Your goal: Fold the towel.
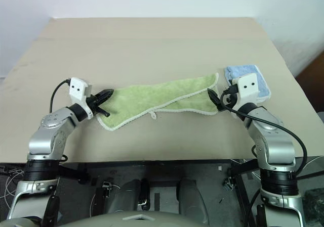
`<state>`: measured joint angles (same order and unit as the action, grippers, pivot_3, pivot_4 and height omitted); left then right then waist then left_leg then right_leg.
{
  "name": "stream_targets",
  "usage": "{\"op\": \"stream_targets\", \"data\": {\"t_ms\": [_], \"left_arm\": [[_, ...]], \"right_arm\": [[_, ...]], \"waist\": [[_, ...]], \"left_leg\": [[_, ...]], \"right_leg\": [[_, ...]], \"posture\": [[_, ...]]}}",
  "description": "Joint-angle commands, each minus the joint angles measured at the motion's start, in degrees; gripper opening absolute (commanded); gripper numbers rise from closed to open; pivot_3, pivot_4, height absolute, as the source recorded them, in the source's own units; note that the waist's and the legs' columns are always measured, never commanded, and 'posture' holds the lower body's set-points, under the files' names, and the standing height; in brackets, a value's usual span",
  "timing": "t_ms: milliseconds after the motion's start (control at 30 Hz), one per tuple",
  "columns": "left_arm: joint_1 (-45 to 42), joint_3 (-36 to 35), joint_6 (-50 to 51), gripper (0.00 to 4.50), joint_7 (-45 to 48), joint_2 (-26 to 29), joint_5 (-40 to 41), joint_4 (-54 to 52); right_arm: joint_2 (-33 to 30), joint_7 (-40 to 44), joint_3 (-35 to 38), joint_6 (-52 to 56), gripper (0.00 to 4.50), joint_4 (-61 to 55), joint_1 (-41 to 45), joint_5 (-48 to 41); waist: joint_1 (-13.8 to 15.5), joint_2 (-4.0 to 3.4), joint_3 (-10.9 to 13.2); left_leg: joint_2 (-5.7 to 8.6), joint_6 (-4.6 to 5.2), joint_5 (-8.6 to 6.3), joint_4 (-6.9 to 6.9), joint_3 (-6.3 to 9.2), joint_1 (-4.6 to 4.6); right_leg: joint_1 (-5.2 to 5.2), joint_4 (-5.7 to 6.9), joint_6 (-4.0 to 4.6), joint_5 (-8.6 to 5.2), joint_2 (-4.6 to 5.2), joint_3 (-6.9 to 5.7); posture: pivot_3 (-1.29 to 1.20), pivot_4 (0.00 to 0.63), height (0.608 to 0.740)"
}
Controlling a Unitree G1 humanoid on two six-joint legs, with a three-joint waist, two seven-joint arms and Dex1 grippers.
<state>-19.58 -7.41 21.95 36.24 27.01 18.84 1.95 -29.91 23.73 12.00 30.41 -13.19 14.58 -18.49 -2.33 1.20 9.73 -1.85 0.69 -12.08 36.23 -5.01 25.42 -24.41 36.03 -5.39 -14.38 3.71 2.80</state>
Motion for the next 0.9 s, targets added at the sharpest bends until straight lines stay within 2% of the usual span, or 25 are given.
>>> {"op": "stream_targets", "data": {"t_ms": [33, 300, 400, 467, 500, 700, 900], "left_arm": [[-1.5, 0.4, -1.6, 0.00, 4.3, 2.3, 0.6, 0.1], [-3.8, 1.7, -2.2, 0.00, 12.3, 6.8, 0.8, 2.5], [-2.7, 3.7, -2.0, 0.00, 20.3, 9.9, 2.2, 1.5], [-2.2, 5.4, -2.3, 0.39, 24.9, 11.8, 2.2, 1.2], [-1.1, 7.2, -2.1, 0.57, 30.4, 14.4, 2.8, 0.0], [0.5, 15.0, -5.2, 2.49, 50.4, 25.4, 1.0, -1.2], [-4.3, 18.3, -12.3, 4.42, 53.3, 25.6, -3.9, 3.8]], "right_arm": [[0.5, -1.3, 1.5, -1.8, 4.46, -1.9, -0.8, 0.5], [2.5, -2.8, 0.3, -2.3, 4.46, -3.3, -2.8, 0.7], [2.7, -3.0, 0.1, -2.5, 4.46, -3.1, -2.6, 0.6], [2.9, -3.0, -0.1, -2.6, 4.50, -2.8, -2.5, 0.8], [2.9, -2.8, -0.4, -2.8, 4.50, -2.5, -2.3, 0.8], [2.9, -2.3, -1.1, -3.8, 4.50, -0.9, -1.3, 1.2], [3.5, -2.4, -1.7, -4.3, 4.50, -1.0, -1.5, 1.4]], "waist": [[0.0, 0.00, 0.0], [0.0, 0.00, 0.0], [-0.1, 0.00, 0.0], [-0.2, 0.00, 0.0], [-0.2, 0.00, 0.0], [-0.3, -0.01, 0.0], [-0.3, -0.03, 0.0]], "left_leg": [[0.00, 0.00, 0.00, 0.01, 0.00, 0.00], [0.00, 0.01, 0.00, 0.05, -0.02, 0.00], [0.00, 0.01, 0.00, 0.04, -0.01, -0.01], [-0.02, 0.01, 0.00, 0.02, -0.01, -0.01], [-0.02, 0.00, 0.00, 0.01, -0.02, -0.01], [-0.06, -0.16, -0.09, -0.12, -0.06, 0.01], [-0.06, -0.18, -0.10, -0.40, -0.48, 0.05]], "right_leg": [[0.00, 0.00, 0.00, 0.00, -0.01, 0.00], [0.01, 0.02, 0.00, 0.00, -0.02, 0.00], [0.01, 0.02, 0.00, 0.00, -0.02, 0.00], [-0.01, 0.01, 0.00, 0.00, -0.03, 0.01], [-0.01, 0.00, 0.01, -0.01, -0.03, 0.01], [-0.12, -0.01, 0.14, -0.08, 0.07, 0.04], [-0.13, -0.01, 0.30, -0.13, 0.73, -0.33]], "posture": [[0.00, 0.150, 0.740], [0.00, 0.150, 0.740], [0.00, 0.150, 0.740], [0.00, 0.150, 0.740], [0.00, 0.150, 0.740], [0.00, 0.150, 0.740], [0.00, 0.150, 0.740]]}}
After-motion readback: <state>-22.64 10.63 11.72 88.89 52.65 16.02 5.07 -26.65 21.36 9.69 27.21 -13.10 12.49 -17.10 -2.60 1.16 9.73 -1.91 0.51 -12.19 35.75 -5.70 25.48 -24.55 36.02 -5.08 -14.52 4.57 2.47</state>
